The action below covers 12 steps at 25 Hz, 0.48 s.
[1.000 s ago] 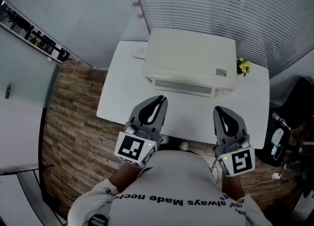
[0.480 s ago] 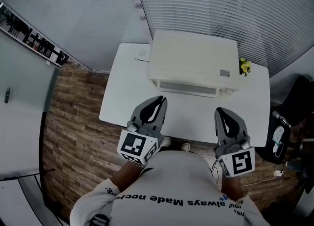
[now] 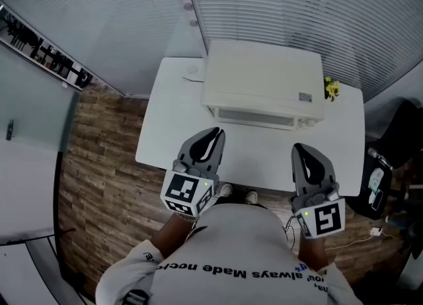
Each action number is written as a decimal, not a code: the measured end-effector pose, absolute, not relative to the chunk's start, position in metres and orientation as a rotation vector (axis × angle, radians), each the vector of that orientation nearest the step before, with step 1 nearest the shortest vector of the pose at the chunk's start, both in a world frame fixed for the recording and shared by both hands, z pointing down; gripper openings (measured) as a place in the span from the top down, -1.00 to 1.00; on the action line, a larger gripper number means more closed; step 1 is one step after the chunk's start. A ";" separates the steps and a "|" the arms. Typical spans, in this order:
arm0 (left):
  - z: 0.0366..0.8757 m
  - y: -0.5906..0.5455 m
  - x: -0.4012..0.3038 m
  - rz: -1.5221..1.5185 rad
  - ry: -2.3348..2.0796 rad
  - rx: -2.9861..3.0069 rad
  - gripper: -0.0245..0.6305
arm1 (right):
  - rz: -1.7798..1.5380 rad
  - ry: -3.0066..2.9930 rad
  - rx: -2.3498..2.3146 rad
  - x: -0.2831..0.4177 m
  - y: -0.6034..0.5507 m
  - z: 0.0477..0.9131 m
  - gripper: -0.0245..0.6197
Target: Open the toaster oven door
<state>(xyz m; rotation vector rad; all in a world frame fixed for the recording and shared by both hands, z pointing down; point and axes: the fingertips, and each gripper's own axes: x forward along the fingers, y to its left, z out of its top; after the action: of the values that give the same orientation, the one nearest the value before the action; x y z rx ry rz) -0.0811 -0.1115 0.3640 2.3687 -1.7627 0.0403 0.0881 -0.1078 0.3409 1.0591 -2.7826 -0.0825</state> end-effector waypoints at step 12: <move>0.392 -0.129 -0.094 0.077 -1.777 2.308 0.78 | -0.069 -2.785 1.059 0.083 -0.108 0.342 0.90</move>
<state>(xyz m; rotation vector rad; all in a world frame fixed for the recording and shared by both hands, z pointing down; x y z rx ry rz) -0.0940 -0.1292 0.3925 2.3083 -1.7765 0.0772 0.0826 -0.1077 0.3419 1.0586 -2.7855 -0.0689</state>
